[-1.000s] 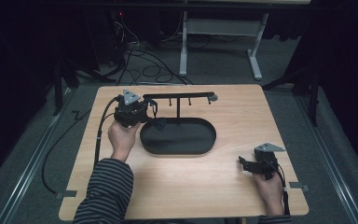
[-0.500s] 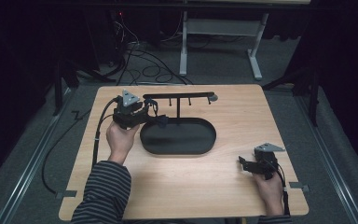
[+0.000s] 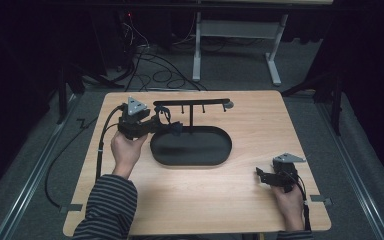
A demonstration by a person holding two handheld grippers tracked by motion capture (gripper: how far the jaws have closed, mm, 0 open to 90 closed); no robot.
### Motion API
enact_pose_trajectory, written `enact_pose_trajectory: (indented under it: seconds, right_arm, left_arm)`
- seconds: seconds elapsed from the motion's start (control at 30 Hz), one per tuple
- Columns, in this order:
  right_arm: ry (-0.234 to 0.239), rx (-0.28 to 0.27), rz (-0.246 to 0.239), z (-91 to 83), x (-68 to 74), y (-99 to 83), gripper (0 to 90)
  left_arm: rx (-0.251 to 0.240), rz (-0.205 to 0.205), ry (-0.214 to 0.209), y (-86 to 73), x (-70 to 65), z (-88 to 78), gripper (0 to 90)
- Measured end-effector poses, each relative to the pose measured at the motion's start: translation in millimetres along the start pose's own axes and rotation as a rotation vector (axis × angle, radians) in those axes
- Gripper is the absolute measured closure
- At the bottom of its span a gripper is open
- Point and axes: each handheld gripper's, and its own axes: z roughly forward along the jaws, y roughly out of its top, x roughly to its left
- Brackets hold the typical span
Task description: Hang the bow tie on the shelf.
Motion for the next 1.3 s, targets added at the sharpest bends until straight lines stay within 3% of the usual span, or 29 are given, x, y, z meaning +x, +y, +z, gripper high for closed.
enact_pose_trajectory:
  seconds: [0.53, 1.3]
  right_arm:
    - [-0.001, 0.0, -0.001, 0.0, 0.1, 0.0, 25.8]
    - [0.0, 0.0, -0.001, 0.0, 0.0, 0.0, 25.8]
  left_arm:
    - [-0.029, -0.024, -0.006, -6.3, 6.1, -18.2, 60.5]
    - [-0.034, -0.037, -0.021, -9.8, 8.2, -30.0, 60.3]
